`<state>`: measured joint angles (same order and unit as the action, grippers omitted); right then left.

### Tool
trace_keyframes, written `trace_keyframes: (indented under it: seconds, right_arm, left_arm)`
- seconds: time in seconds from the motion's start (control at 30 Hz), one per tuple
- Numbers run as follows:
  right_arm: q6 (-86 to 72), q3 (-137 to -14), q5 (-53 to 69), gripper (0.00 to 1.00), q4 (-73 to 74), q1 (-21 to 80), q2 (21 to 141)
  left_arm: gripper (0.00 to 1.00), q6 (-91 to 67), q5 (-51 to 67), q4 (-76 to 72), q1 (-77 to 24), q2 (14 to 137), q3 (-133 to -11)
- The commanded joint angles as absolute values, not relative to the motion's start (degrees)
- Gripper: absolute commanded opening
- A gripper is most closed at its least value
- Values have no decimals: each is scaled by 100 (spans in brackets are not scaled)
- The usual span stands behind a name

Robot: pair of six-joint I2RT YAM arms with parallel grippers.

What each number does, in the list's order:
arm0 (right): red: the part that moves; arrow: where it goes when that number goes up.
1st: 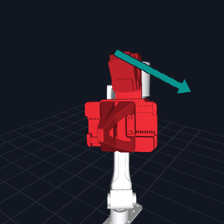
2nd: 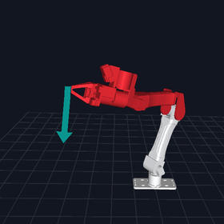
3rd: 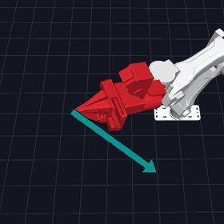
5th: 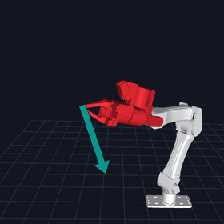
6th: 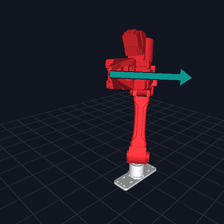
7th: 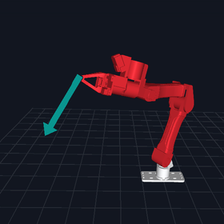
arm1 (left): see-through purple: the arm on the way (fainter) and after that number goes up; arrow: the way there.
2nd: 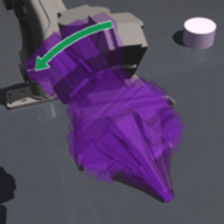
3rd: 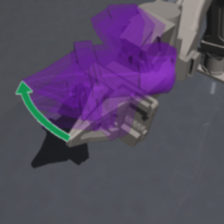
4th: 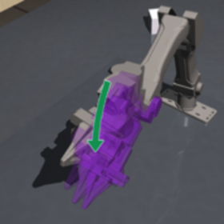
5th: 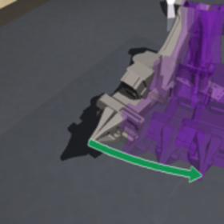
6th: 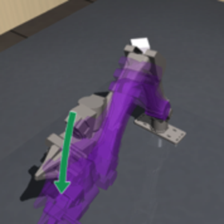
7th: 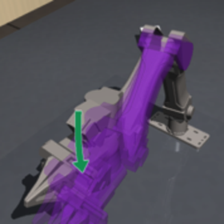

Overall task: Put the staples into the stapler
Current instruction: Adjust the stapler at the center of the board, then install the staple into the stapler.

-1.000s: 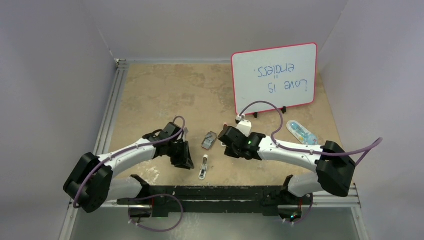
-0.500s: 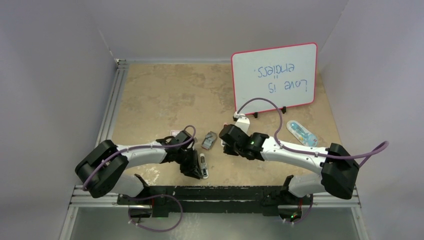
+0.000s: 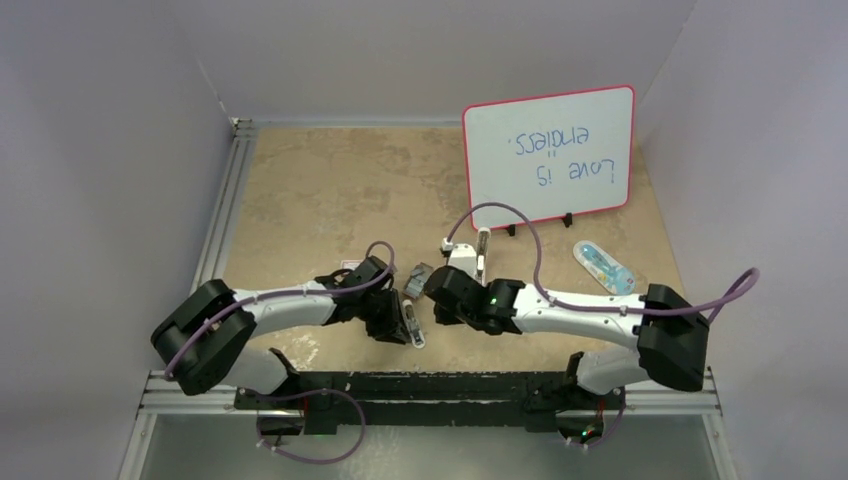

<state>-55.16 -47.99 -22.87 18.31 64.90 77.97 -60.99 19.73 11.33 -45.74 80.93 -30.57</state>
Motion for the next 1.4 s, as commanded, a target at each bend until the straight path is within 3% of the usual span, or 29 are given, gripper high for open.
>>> trace_keyframes:
  seconds: [0.0, 0.3, 0.47, 1.37]
  right_arm:
    - [-5256, -5040, -2419, 19, 1644, 6892, 8062]
    - [-4624, -5569, -2923, 17, 1674, 7661, 8690]
    - [-4418, -5683, -3042, 17, 1629, 7796, 8897]
    - [-4051, -5694, -3092, 14, 1275, 7804, 9425]
  left_arm:
    - [16, -6122, 948, 1802, -4570, 7561, -3012]
    - [21, -5954, -1672, 3704, -4562, 6098, -4184]
    - [23, -5720, -2451, 4127, -4564, 5698, -4870]
    - [26, -5624, -2875, 4456, -4553, 5570, -5223]
